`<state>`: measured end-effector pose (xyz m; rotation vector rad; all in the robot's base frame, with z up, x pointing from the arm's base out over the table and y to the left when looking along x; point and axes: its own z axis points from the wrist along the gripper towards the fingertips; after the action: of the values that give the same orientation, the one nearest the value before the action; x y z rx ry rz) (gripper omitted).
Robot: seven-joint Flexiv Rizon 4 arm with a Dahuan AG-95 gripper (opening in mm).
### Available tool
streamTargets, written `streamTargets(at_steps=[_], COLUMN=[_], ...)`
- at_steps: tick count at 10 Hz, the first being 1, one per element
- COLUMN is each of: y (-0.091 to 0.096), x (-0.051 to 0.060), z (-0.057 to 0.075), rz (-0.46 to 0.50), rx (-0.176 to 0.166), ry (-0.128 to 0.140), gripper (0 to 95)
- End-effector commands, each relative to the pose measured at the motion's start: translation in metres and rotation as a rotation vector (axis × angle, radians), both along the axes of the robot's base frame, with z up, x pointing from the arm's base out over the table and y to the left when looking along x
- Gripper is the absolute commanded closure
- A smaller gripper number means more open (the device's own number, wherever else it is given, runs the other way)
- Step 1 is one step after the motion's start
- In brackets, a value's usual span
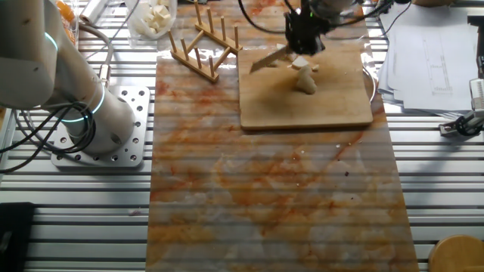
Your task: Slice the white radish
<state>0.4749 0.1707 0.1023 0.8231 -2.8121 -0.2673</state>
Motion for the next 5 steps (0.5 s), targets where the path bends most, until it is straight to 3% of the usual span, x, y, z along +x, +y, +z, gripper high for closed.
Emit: streamTargets(at_steps=[1,3,4,5], y=[0.011,0.028,0.039,0.044], x=[-0.014,-0.035,-0.054,-0.066], z=[0.017,0.035,0.042,0.043], rz=[0.105,0.129,0.131,0.154], rx=[0.016,0.037,0.043,0.057], ry=[0.006,0.026,0.030,0.031], gripper=[95.0,95.0,95.0,95.0])
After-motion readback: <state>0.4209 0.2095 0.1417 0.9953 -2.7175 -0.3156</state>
